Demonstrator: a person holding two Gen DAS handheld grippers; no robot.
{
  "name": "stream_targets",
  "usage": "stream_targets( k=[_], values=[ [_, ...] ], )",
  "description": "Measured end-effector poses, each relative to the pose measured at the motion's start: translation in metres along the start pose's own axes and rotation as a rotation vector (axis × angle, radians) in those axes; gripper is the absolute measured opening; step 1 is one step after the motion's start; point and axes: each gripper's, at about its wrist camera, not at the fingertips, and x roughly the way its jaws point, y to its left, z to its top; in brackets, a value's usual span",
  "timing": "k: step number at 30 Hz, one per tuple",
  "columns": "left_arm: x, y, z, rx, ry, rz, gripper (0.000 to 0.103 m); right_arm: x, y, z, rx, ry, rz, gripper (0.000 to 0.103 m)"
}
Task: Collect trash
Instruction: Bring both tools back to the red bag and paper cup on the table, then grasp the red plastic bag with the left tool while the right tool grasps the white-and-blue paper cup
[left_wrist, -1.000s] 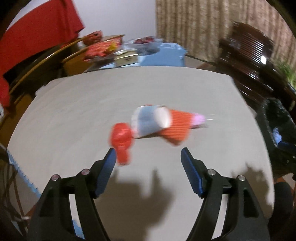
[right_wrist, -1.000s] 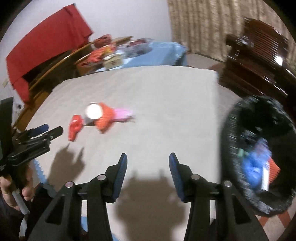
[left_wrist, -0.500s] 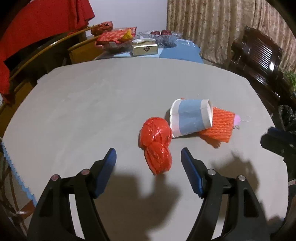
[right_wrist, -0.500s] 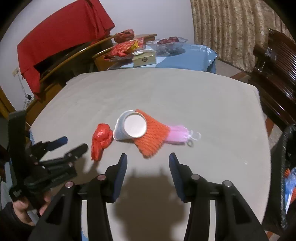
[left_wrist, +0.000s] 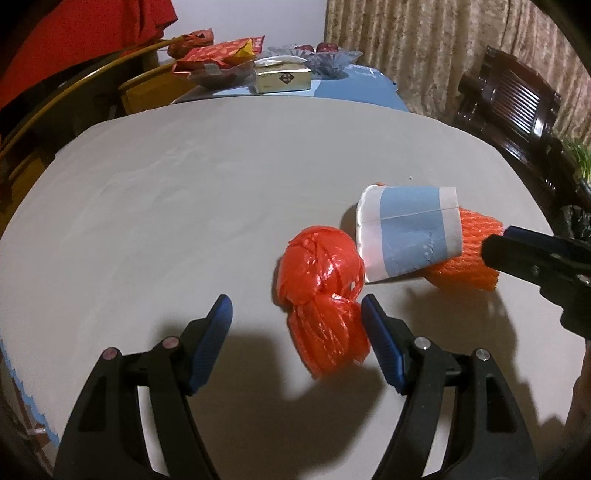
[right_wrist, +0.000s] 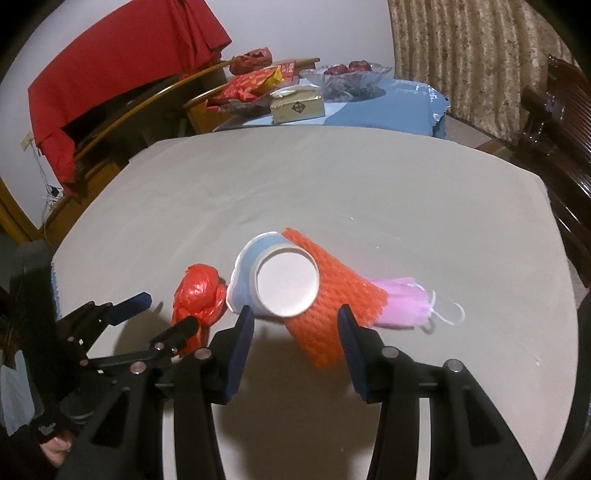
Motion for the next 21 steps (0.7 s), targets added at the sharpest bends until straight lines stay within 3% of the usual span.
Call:
stream_targets(
  k=[4,6,7,8,19,21],
  values=[
    [0.01,0.003,0.005,0.007,0.001,-0.003,0.07,0.009,0.004,0.003,-0.001,0.003,0.011,0.047],
    [0.013,0.003,0.007,0.015,0.005,-0.013,0.065,0.015,0.005,0.005,-0.002,0.003,0.014,0.049],
    [0.015,0.004,0.008,0.02,0.007,-0.014,0.047,0.018,0.006,0.006,-0.003,0.003,0.016,0.05],
    [0.018,0.004,0.009,0.023,0.016,-0.025,0.02,0.02,0.007,0.007,-0.003,0.004,0.016,0.051],
    [0.013,0.012,0.016,0.021,-0.02,-0.03,0.013,0.036,0.011,0.011,-0.001,0.017,0.023,0.051],
    [0.014,0.014,0.018,0.015,-0.019,-0.026,0.013,0.039,0.011,0.011,-0.008,0.032,0.035,0.038]
  ],
)
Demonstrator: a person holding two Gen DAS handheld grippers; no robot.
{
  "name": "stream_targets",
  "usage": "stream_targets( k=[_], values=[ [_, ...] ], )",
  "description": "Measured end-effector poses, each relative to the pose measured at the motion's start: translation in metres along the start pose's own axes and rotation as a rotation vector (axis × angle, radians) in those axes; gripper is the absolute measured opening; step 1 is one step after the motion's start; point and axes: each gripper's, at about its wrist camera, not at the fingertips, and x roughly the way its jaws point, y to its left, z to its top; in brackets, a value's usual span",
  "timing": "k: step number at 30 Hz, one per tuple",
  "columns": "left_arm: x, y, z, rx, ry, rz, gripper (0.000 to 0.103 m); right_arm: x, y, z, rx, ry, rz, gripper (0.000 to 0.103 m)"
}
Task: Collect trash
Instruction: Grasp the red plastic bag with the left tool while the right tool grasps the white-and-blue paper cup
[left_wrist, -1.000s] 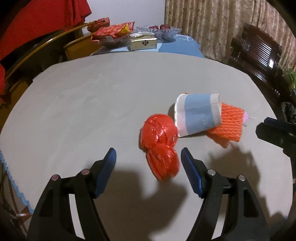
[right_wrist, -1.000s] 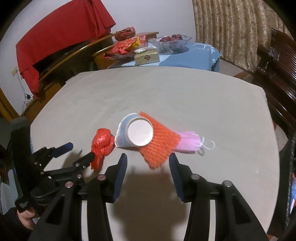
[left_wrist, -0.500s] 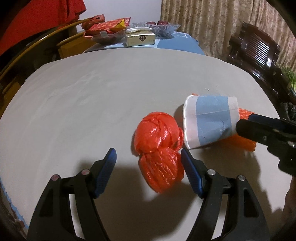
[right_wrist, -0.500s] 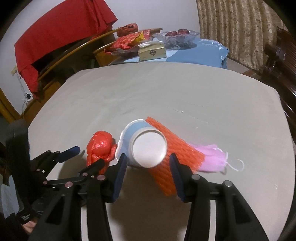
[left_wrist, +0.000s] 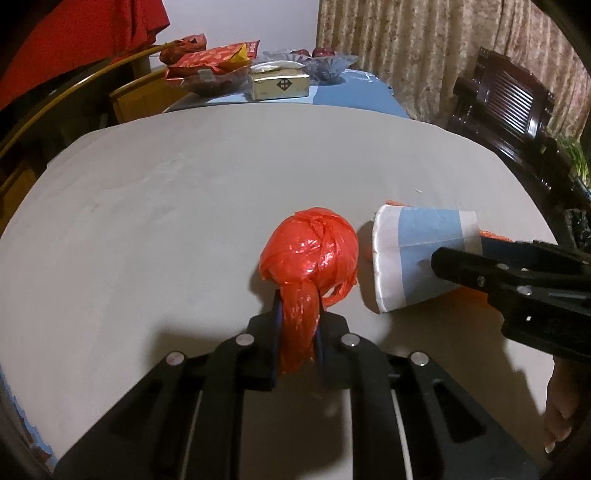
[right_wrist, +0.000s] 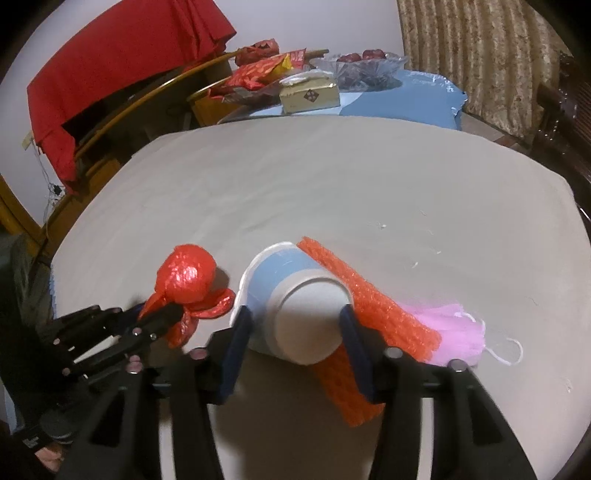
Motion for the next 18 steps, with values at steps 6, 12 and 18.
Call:
stream_targets(
  k=[6,12,18],
  values=[
    [-0.008,0.002,0.0,-0.015,-0.009,0.005,0.013,-0.009,0.005,-0.001,-0.026,-0.008,0.031,0.018],
    [-0.019,-0.001,0.001,-0.014,-0.023,0.009,0.013,-0.021,0.001,-0.003,-0.021,-0.022,0.045,0.016],
    [-0.037,-0.007,0.005,-0.013,-0.047,0.01,0.013,-0.044,-0.005,0.001,-0.005,-0.051,0.046,0.016]
  ],
)
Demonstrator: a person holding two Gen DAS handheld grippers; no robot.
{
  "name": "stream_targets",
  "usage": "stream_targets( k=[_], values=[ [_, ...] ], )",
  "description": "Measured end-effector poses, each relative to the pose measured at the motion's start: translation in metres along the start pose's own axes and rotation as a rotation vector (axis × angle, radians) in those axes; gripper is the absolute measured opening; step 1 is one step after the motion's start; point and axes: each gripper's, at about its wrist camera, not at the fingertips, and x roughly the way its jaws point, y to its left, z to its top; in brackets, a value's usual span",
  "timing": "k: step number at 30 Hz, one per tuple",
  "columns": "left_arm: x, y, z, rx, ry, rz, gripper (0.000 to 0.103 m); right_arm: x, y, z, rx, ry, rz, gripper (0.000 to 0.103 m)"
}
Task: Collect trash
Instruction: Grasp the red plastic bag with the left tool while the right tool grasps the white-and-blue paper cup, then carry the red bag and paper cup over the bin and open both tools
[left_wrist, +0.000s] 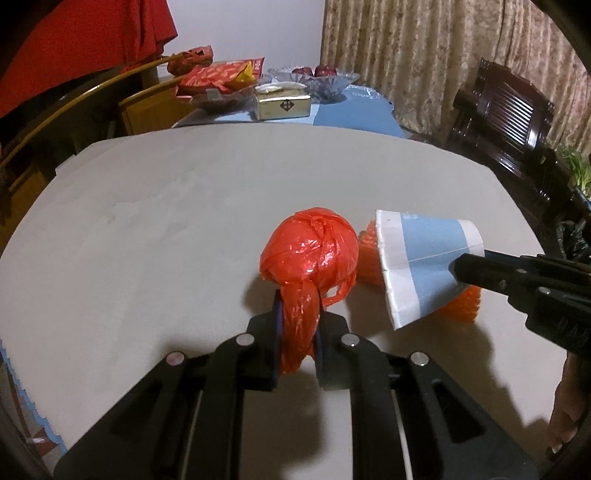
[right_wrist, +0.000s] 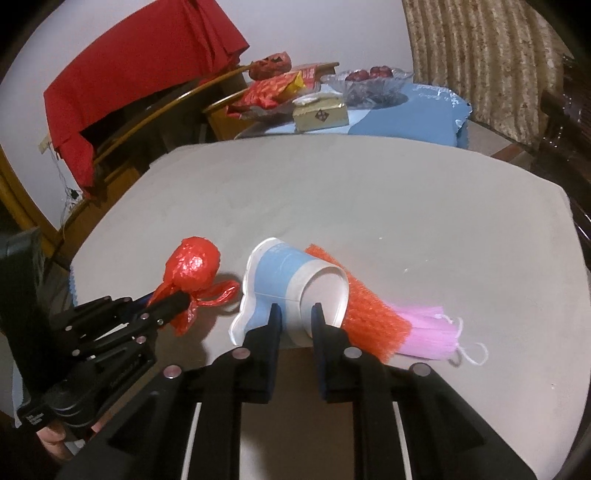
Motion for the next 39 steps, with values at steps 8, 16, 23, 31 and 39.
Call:
stream_targets(
  k=[8,16,23,31,39],
  values=[
    [-0.032,-0.016,0.003,0.001,-0.027,0.002,0.013,-0.029,-0.005,-0.002,0.004,-0.025,-0.013,0.016],
    [-0.067,-0.042,-0.009,0.01,-0.04,-0.01,0.013,-0.073,-0.024,-0.015,0.039,-0.05,-0.043,0.016],
    [-0.085,-0.071,-0.028,0.009,-0.026,-0.028,0.013,-0.106,-0.04,-0.039,0.059,-0.052,-0.066,0.016],
    [-0.116,-0.108,-0.034,0.002,-0.037,-0.042,0.013,-0.153,-0.063,-0.057,0.077,-0.089,-0.098,0.016],
    [-0.144,-0.155,-0.034,0.038,-0.061,-0.081,0.013,-0.193,-0.091,-0.065,0.102,-0.128,-0.138,0.016]
  ],
)
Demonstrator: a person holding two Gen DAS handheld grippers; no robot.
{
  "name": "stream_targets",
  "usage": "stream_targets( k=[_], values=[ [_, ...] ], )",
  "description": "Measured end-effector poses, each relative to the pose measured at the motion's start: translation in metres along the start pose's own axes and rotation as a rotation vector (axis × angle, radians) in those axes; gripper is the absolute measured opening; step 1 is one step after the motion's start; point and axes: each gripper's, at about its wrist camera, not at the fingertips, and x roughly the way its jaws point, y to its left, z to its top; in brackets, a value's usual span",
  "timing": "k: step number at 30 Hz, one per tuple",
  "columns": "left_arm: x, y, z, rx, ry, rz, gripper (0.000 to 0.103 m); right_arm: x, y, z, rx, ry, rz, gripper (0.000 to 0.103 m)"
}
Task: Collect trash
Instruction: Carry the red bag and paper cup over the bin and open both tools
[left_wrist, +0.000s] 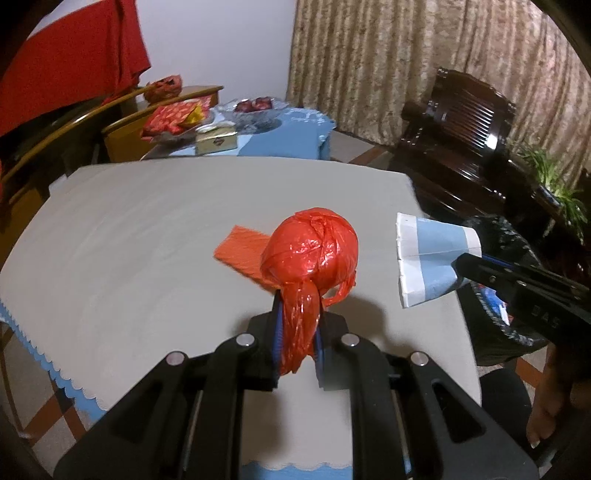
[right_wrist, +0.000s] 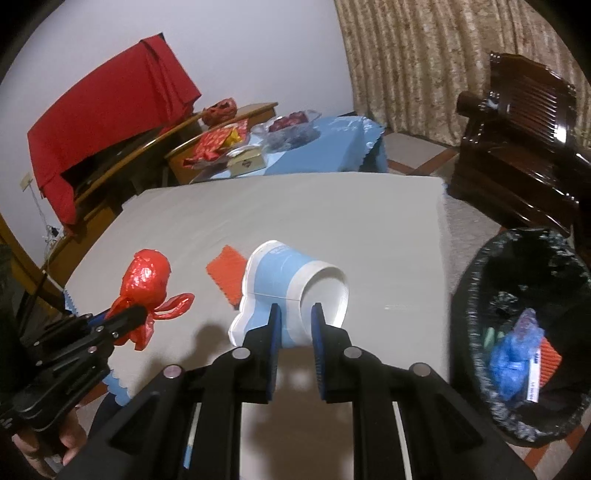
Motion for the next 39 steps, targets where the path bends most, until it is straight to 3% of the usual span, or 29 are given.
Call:
stream_targets(
  k=[24,39],
  values=[
    [0.004,-0.169,0.018,0.141,-0.006,-0.114,0.013,-0.09,-0.157,-0.02,0.12,-0.084,-0.178,0.016],
    [0.05,-0.279,0.022,0.158,0.041,-0.172,0.013,-0.089,-0.261,-0.023,0.218,-0.063,-0.288,0.016]
  ],
)
